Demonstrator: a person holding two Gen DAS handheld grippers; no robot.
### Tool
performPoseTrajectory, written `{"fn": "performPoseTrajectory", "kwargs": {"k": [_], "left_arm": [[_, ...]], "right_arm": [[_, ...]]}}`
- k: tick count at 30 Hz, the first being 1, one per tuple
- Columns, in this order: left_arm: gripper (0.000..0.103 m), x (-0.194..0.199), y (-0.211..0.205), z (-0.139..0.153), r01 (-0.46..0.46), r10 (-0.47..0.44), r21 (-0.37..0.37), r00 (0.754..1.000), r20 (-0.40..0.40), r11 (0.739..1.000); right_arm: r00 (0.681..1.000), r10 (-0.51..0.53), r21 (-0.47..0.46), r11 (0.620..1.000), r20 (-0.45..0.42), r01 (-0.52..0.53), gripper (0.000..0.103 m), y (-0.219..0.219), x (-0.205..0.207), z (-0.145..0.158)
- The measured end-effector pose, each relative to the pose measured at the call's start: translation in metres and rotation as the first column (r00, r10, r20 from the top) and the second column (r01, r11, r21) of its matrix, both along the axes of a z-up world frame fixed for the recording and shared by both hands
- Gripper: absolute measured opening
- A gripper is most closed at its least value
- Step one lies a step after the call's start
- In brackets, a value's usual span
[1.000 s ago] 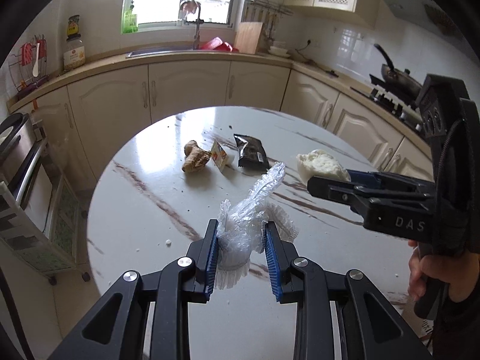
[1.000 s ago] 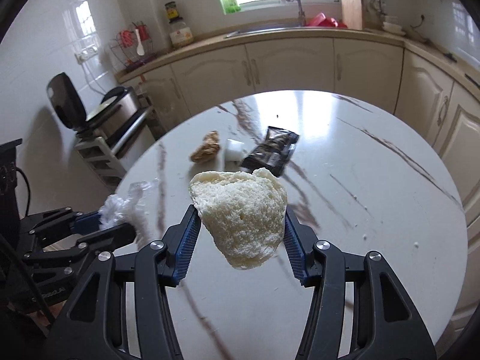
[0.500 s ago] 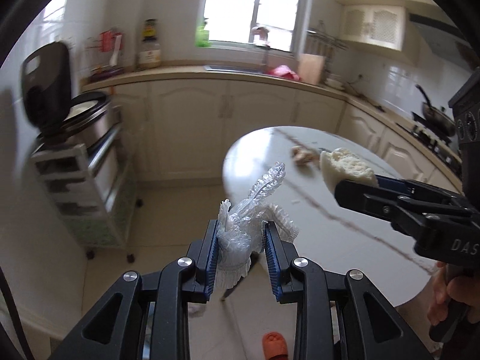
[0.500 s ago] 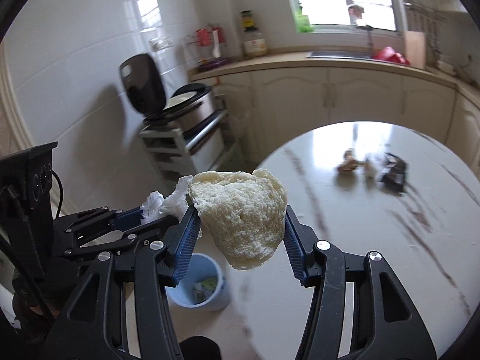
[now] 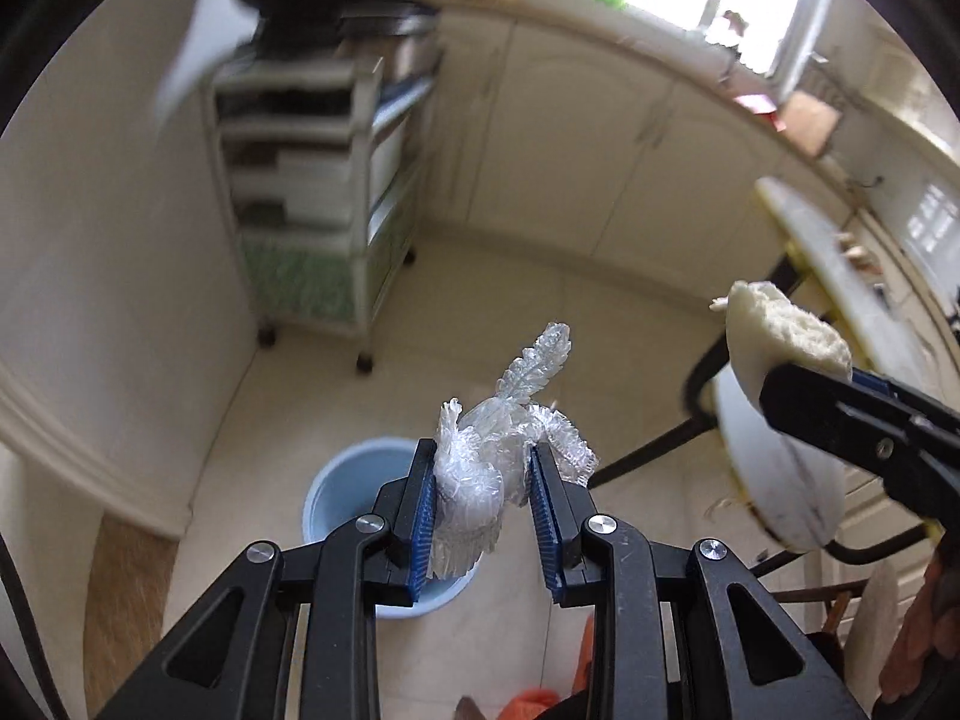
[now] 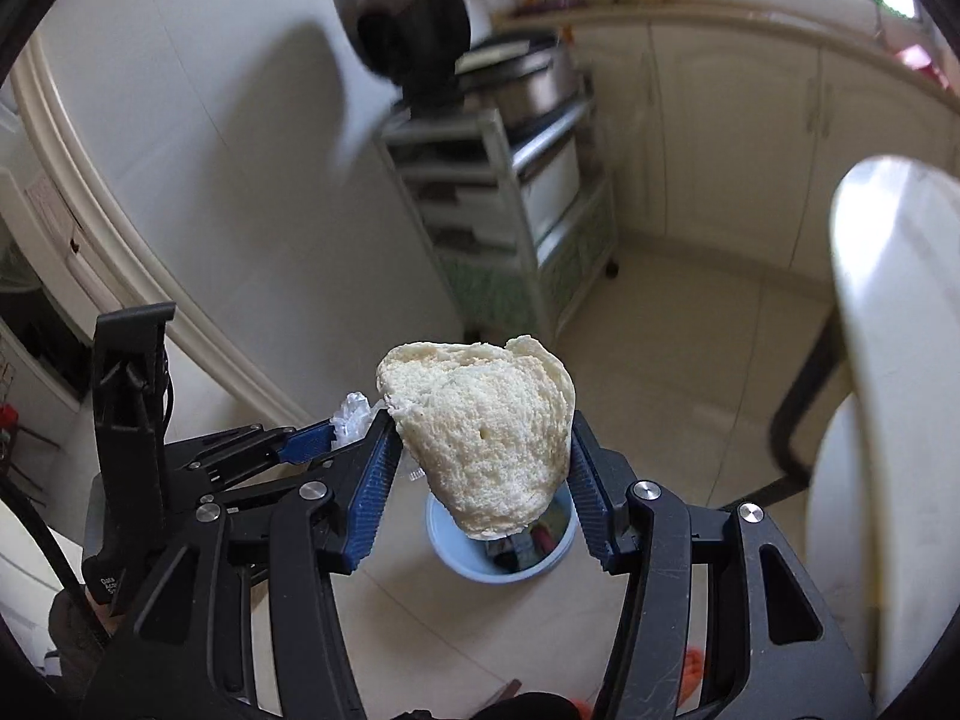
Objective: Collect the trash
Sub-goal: 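Carry bag and bun to the blue wastebasket and open the left gripper over it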
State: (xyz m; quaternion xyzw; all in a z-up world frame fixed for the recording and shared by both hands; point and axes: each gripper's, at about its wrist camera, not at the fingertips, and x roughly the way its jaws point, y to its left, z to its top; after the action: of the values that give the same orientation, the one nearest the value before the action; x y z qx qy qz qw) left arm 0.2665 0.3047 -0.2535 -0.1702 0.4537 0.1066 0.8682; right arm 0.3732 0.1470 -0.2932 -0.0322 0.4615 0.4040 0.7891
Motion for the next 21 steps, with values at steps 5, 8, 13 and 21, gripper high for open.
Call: {"fn": "performPoseTrajectory", "kwargs": {"k": [5, 8, 13, 21], "left_arm": [[0.027, 0.009, 0.019, -0.042, -0.021, 0.019, -0.014, 0.994, -0.103, 1.0], [0.032, 0.027, 0.014, -0.051, -0.028, 0.025, -0.02, 0.992, -0.126, 0.999], [0.051, 0.054, 0.027, -0.061, -0.067, 0.068, 0.01, 0.981, -0.182, 0.998], [0.065, 0.042, 0.038, -0.057, -0.175, 0.184, 0.063, 0.967, -0.178, 0.983]], "right_arm": [[0.996, 0.009, -0.072, 0.997, -0.087, -0.015, 0.051, 0.032, 0.01, -0.06], [0.991, 0.011, -0.098, 0.995, -0.132, -0.024, 0.051, 0.047, 0.017, -0.088], [0.981, 0.013, -0.122, 0.992, -0.192, -0.037, 0.051, 0.063, 0.026, -0.119], [0.966, 0.032, -0.092, 0.994, -0.258, -0.057, 0.054, 0.082, 0.028, -0.135]]}}
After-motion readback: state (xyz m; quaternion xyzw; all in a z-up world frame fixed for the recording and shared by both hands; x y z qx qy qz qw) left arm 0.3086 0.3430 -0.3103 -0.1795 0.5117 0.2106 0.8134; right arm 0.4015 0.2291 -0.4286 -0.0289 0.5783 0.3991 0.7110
